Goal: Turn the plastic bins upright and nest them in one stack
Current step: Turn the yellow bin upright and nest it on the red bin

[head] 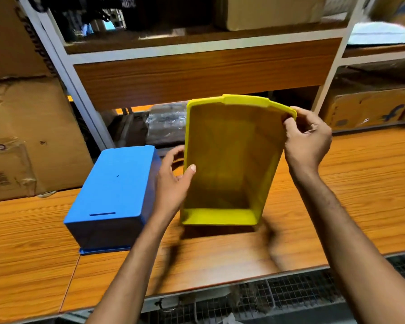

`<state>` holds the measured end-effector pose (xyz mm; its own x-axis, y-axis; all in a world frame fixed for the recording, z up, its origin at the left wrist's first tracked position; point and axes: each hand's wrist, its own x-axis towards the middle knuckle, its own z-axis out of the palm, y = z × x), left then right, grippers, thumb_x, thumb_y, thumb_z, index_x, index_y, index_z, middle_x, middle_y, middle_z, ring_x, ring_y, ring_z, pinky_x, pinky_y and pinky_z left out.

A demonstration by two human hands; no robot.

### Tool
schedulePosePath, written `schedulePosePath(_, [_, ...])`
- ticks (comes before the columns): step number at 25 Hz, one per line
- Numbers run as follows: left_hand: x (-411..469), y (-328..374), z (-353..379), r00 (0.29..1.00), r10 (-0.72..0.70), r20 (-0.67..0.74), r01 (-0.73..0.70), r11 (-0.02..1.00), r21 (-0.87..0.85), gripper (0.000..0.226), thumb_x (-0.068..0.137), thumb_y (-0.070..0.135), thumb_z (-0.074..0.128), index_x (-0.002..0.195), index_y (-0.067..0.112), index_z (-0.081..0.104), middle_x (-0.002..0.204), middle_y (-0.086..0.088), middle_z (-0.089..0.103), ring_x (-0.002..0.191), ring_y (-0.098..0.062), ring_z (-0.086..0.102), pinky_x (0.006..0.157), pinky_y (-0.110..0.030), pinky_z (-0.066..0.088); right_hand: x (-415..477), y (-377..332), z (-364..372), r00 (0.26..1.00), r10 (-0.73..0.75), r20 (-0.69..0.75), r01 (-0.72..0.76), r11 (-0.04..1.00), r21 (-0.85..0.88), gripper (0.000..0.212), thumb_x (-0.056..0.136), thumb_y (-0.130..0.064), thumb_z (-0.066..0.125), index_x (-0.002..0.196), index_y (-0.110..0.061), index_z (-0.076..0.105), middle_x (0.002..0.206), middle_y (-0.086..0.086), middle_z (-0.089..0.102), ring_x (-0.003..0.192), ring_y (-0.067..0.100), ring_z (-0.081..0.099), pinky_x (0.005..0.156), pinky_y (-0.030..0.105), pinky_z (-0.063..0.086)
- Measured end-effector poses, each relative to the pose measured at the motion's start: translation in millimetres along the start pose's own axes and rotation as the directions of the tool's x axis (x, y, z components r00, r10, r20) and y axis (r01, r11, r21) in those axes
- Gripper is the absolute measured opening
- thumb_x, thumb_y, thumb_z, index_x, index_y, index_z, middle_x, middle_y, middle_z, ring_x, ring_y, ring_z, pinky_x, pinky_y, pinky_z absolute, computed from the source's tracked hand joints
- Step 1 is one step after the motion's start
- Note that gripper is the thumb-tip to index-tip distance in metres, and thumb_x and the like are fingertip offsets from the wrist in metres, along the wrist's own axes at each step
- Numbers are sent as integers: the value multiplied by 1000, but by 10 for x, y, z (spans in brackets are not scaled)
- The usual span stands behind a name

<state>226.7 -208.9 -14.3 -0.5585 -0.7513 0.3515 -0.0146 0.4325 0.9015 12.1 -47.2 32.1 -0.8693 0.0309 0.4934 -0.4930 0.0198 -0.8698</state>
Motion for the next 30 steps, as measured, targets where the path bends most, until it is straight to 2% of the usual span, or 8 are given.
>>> schedulePosePath(4, [-109,-138,58,989,47,-139,-35,996,87,20,91,12,75,103,24,65,103,2,69,89,7,62,70,-4,45,96,-13,-77,999,44,14,-44,998,39,24,85,-19,70,107,-19,79,92,-10,76,79,-1,68,71,21,58])
schedulePosePath(9, [49,-56,55,957,154,-246,-113,978,174,20,88,11,76,105,22,74,99,6,73,85,10,62,73,-10,49,15,113,-148,997,52,52,-51,998,-25,33,87,-21,70,121,-21,71,113,-5,73,102,7,68,89,31,59])
schedulePosePath(15, [136,101,132,948,233,-216,-206,968,143,31,85,3,74,110,22,77,101,4,73,92,1,67,81,-18,53,-194,127,-239,962,-248,116,273,892,-361,55,82,-19,70,136,-23,59,138,-1,58,129,22,46,100,23,37])
schedulePosePath(19, [196,196,171,939,288,-186,-258,951,170,35,82,-1,74,111,19,79,102,5,73,95,-5,68,84,-23,55,-244,3,-331,918,-380,110,381,775,-504,56,82,-23,69,137,-22,58,147,5,50,137,29,41,109,44,39])
schedulePosePath(23, [197,329,305,912,407,-44,-389,896,217,36,80,-1,75,111,15,80,104,3,74,99,-10,69,89,-31,56,-213,-186,-347,786,-519,336,618,654,-435,57,80,-18,69,136,-18,60,140,7,56,130,31,45,105,44,41])
schedulePosePath(26, [219,402,394,842,535,64,-529,797,292,32,82,3,79,112,14,80,105,-2,74,96,-16,70,85,-36,58,-142,-278,-341,643,-529,554,764,500,-409,55,78,-23,68,133,-22,63,137,3,59,130,29,47,105,45,39])
schedulePosePath(28, [235,452,446,790,604,111,-600,720,348,28,85,7,79,112,14,80,104,-3,73,94,-19,69,80,-38,58,-107,-296,-327,536,-516,668,842,380,-382,48,82,-29,65,130,-25,65,131,1,64,124,29,53,105,46,38])
schedulePosePath(30, [238,496,498,761,636,128,-634,687,355,24,87,9,77,111,14,79,104,-4,73,94,-20,69,78,-41,57,-101,-291,-298,486,-522,701,873,333,-357,35,92,-32,56,124,-25,68,121,2,69,111,29,60,95,43,41])
